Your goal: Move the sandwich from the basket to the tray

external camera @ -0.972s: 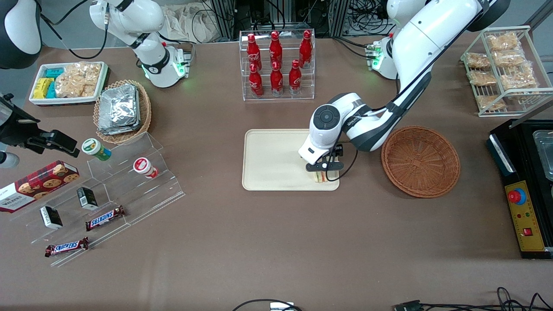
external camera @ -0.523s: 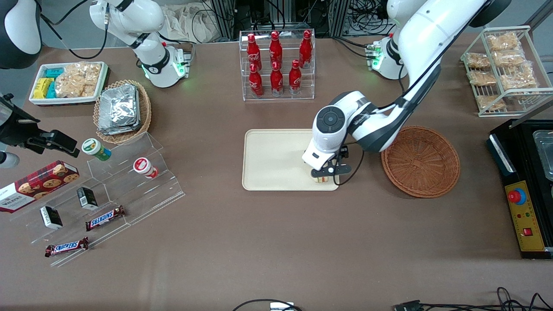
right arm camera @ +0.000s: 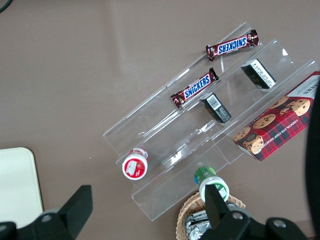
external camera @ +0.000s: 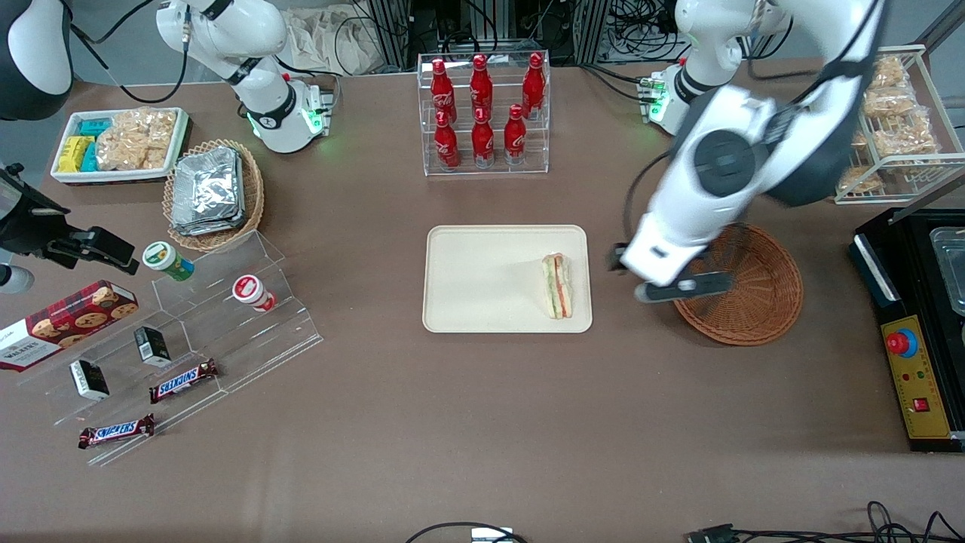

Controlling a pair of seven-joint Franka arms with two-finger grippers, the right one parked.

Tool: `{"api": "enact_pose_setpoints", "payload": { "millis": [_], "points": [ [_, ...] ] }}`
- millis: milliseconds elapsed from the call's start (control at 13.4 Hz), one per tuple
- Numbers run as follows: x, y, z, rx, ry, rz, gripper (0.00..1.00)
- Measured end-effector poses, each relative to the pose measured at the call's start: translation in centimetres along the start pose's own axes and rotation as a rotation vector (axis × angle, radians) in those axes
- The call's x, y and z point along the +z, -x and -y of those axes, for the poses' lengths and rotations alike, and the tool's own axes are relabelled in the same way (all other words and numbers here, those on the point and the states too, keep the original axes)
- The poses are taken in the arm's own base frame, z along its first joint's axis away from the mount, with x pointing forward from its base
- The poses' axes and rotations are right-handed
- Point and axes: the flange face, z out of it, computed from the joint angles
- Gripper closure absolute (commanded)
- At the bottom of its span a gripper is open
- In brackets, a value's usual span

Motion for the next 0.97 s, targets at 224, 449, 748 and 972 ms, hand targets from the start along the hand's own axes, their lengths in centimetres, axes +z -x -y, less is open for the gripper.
{"api": "enact_pose_setpoints", "payload": {
  "millis": [224,449,748,972],
  "points": [
    [-3.7,0.3,10.1,-0.03,-0.029,0.009,0.0],
    [-5.5,1.9,16.8,-0.052,-0.019,-0.013,0.0],
    [-7.2,2.7,18.1,-0.079,0.028,-0.037,0.0],
    [-8.7,2.6,18.2,-0.085,0.078,-0.048,0.0]
  ]
}}
